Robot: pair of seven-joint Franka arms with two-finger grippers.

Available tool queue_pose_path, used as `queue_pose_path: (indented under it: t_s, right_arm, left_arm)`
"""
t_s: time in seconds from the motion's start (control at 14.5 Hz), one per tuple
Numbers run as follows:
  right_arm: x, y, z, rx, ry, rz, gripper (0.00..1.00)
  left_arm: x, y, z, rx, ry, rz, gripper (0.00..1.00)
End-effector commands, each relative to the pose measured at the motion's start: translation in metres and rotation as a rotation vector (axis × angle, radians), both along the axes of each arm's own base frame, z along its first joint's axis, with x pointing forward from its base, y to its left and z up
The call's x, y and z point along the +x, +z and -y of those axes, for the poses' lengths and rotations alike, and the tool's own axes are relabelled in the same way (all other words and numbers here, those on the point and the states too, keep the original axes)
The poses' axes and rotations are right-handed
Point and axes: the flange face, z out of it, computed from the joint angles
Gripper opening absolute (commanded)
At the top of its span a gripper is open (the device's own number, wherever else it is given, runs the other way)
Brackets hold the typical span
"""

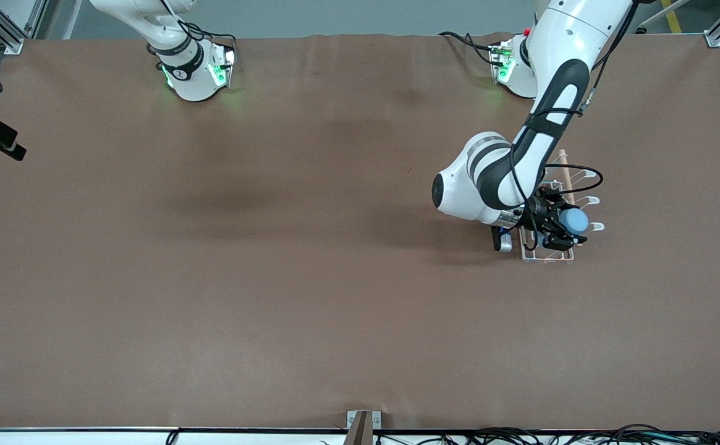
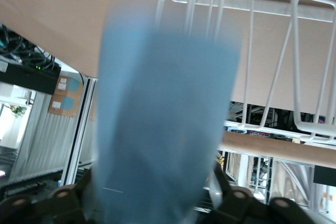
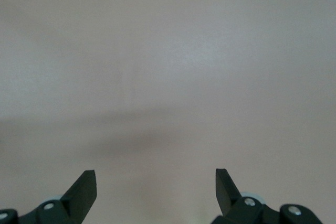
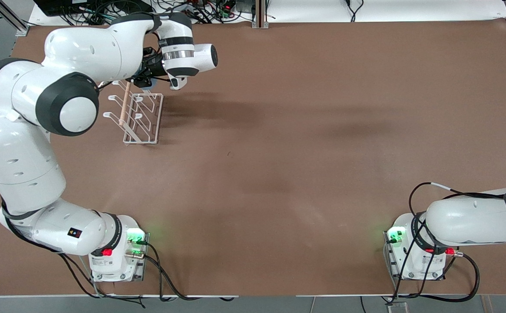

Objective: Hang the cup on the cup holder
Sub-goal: 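Lower the cup onto a holder hook with the left gripper, then open the left gripper and release the cup on the hook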

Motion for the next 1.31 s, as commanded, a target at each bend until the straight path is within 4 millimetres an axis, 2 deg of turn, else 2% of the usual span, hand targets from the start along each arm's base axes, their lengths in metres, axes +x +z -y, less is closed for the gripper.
queue_pose_path:
  t_s: [0.0,0.21,0.34,0.48,0.62,0.76,0.83,1.1,1.24]
  right_arm:
    - [-0.007,0.001,-0.002,-0.011,-0.001,0.0,1.0]
    - [-0.007,0.001,-0.005,-0.012,0.006,-0.003,1.0]
    - [-0.007,0.0,-0.004,-0.012,0.045,-0.006,1.0]
    - [-0.007,0.0,-0.004,-0.012,0.049,-0.006,1.0]
    - [-0.007,0.0,-0.005,-0.012,0.048,-0.006,1.0]
    - [-0.007,0.0,-0.006,-0.011,0.045,-0.008,1.0]
    - [-0.008,0.0,-0.006,-0.011,0.043,-0.011,1.0]
    - [-0.009,0.0,-0.006,-0.01,0.043,-0.02,1.0]
    - [-0.009,0.0,-0.007,-0.01,0.045,-0.022,1.0]
  left_arm:
    - [0.011,0.035,0.009,-0.034,0.03,0.064,1.0]
    - [0.022,0.067,0.009,-0.122,0.13,0.105,1.0]
    - [0.035,0.107,0.01,-0.205,0.205,0.153,1.0]
    - [0.058,0.16,-0.011,-0.389,0.36,0.199,1.0]
    - [0.071,0.198,-0.047,-0.581,0.528,0.218,1.0]
    - [0.076,0.231,-0.083,-0.761,0.673,0.243,1.0]
    - [0.077,0.246,-0.09,-0.803,0.711,0.282,1.0]
    - [0.064,0.288,-0.084,-0.858,0.904,0.503,1.0]
    - [0.058,0.319,-0.086,-0.977,1.011,0.596,1.0]
